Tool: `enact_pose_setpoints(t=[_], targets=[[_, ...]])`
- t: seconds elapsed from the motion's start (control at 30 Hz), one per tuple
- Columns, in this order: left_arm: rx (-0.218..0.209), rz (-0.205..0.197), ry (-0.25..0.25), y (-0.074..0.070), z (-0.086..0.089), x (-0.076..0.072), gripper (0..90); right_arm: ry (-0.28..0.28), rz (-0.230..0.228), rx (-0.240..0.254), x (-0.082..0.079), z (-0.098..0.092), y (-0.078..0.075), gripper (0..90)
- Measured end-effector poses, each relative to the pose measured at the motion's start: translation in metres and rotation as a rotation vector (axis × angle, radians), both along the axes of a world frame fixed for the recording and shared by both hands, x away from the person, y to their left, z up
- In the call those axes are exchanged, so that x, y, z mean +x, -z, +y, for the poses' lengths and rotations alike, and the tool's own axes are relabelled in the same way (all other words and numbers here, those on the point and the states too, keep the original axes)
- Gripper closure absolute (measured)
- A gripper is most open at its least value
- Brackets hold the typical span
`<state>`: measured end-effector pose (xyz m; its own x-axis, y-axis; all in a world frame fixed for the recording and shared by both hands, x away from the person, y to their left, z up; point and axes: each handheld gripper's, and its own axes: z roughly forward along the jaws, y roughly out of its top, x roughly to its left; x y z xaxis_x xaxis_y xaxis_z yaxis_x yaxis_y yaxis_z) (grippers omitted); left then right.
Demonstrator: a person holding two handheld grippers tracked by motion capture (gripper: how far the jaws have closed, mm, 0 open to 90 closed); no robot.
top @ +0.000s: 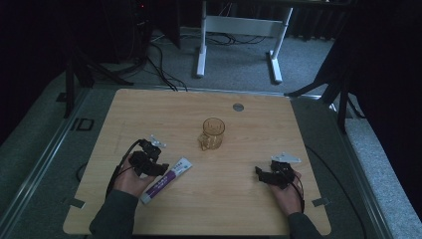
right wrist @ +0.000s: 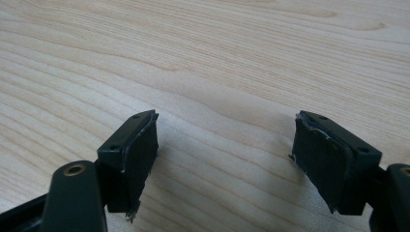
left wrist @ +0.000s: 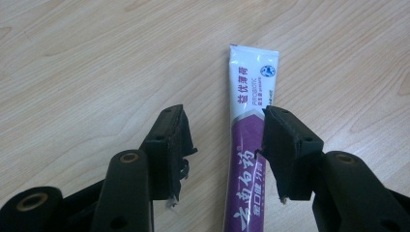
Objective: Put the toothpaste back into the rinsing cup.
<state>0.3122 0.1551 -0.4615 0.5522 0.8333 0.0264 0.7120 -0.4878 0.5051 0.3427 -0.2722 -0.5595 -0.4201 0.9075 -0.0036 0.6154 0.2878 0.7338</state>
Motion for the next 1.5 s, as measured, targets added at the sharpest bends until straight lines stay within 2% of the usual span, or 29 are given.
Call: enact_pose_setpoints(t=[0.6, 1.5], targets=[[0.028, 0.024, 0.010, -0.001, -0.005, 0.000, 50.5, 0.000, 0.000, -0.001, 0.000, 0.000, 0.000, 24.3], [0.071, 0.084, 0.034, 0.004, -0.012, 0.003, 52.1, 0.000, 0.000, 0.000, 0.000, 0.000, 0.000, 24.3]])
